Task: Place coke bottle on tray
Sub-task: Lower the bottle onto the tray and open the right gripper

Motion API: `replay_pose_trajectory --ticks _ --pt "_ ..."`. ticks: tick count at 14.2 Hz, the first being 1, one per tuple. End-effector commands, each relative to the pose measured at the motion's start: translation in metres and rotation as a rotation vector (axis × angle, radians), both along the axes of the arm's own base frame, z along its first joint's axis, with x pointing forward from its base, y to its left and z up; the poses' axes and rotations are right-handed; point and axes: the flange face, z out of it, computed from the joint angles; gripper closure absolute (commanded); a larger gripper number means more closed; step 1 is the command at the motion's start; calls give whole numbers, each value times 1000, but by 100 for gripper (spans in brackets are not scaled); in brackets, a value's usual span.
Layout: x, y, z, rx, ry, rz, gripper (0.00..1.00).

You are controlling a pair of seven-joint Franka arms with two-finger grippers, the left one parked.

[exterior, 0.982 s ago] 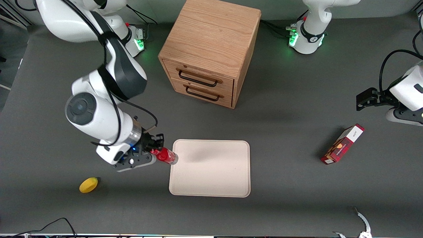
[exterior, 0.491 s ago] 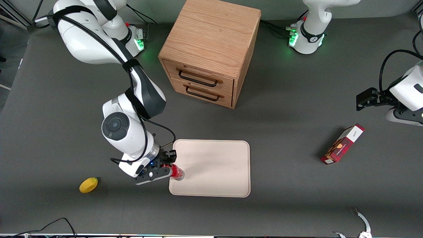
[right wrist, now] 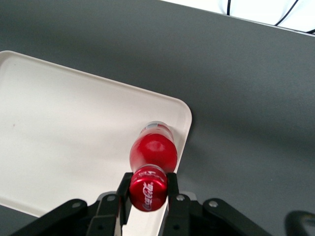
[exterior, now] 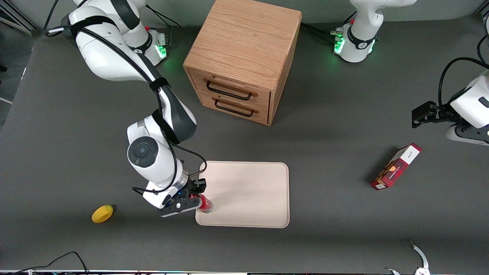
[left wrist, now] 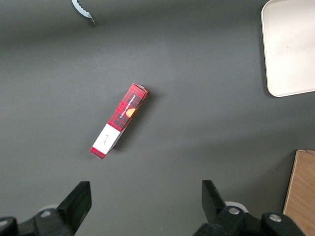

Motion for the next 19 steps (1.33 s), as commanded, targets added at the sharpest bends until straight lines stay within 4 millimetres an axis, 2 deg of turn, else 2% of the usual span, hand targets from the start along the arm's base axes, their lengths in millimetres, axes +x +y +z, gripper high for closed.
replay_pose_trajectory --ticks 1,6,7,14,17,18,19 --pt "7 7 3 -5 -46 -7 100" --pt "7 6 -2 -5 -46 -7 100" --pt "8 7 -2 -3 -50 -7 96" --pt "8 8 -2 3 -53 -18 52" --pt "8 8 -2 3 -53 -18 23" --pt "8 7 -2 1 -53 -17 8" --pt "8 7 -2 1 -53 -17 1"
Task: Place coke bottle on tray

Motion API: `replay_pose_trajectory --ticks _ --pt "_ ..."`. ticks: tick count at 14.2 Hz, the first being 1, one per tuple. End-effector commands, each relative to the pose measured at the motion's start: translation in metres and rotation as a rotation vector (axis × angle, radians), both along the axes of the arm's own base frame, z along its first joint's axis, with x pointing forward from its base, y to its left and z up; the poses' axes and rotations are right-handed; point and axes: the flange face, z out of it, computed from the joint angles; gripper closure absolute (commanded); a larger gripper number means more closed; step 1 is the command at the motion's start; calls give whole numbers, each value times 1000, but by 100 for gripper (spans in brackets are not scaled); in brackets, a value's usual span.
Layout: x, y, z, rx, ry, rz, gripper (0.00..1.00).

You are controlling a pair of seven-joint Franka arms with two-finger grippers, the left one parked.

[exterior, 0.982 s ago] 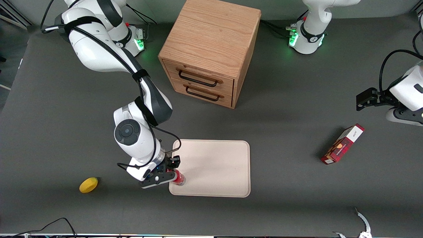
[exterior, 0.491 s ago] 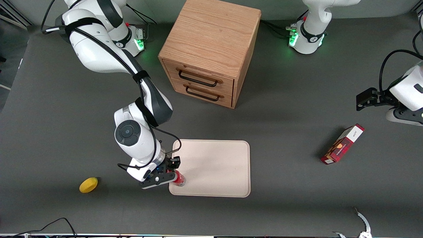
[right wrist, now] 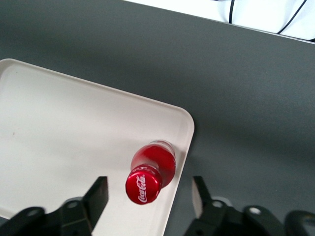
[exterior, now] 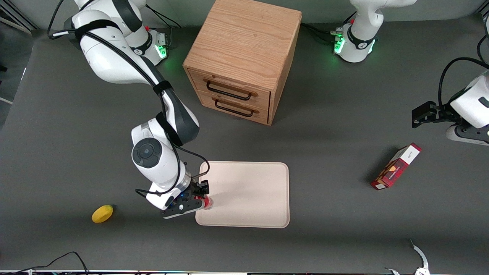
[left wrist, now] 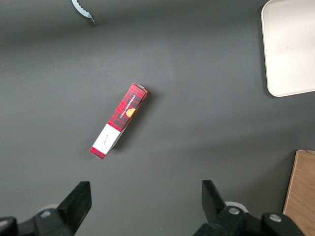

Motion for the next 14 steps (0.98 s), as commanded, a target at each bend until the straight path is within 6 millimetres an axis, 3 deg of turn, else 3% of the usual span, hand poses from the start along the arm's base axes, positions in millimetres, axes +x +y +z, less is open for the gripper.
replay_pose_trajectory --ticks 1,5,9,14 --pt "3 5 3 -9 -28 -16 0" --pt "2 4 17 -7 -35 -20 0" --pt "-8 -11 82 -6 -26 -37 0" --pt "-39 -72 137 -64 65 -99 0"
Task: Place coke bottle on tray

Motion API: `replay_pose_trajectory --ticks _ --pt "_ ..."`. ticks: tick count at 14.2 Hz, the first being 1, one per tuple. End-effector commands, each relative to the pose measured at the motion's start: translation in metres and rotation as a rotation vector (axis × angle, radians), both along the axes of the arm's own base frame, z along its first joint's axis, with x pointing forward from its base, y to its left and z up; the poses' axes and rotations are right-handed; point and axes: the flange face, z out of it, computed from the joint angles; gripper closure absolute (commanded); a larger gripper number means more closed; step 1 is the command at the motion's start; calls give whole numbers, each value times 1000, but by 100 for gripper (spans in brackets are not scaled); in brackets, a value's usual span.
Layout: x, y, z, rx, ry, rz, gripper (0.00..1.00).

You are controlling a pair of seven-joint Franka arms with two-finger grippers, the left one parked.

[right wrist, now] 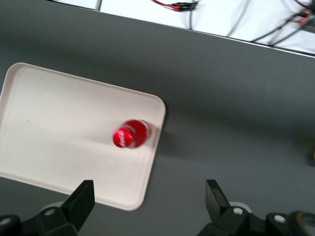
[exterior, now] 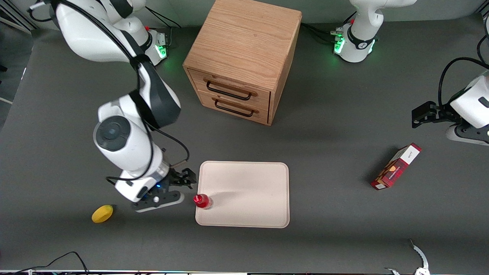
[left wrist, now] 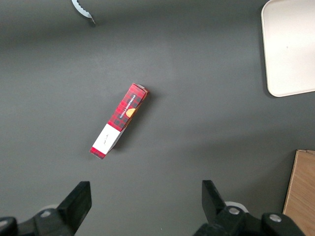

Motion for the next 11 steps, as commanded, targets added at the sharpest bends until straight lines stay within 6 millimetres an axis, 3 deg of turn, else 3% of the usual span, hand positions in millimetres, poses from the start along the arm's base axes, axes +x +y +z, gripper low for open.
replay_pose_trajectory --ticks 1,2,5,7,11 --pt "-22 -57 21 -22 38 -94 0" --pt "-23 -92 29 -7 46 -128 0" --pt "-38 -142 58 -17 81 -180 0" --pt "-48 -181 86 -22 99 -237 0" --pt "-83 -239 146 -38 114 -323 0"
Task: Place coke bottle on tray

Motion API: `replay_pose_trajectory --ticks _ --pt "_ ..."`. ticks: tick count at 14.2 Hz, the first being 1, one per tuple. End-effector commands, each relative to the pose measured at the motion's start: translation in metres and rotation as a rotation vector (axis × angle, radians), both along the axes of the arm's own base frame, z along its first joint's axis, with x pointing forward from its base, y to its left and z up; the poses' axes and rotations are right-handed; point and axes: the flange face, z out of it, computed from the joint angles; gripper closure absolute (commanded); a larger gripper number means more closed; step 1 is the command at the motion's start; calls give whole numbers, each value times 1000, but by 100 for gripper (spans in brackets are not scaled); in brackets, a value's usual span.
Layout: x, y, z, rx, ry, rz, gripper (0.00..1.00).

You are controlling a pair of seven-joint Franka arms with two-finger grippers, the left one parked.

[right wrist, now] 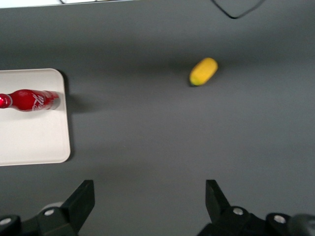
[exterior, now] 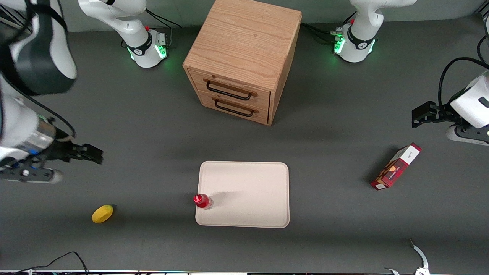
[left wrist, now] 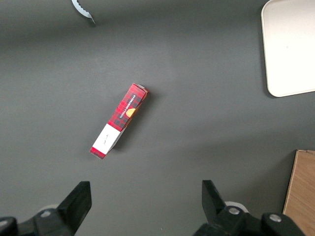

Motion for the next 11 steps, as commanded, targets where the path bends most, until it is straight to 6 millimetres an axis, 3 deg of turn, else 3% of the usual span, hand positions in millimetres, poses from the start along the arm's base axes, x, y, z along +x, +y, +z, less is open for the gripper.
replay_pose_trajectory --ticks 1,5,9,11 --pt "-36 -28 38 6 12 -16 0" --pt "-61 -52 61 0 55 -5 0" --pt "-68 -71 69 48 48 30 0" --pt "-84 -78 73 78 66 89 0"
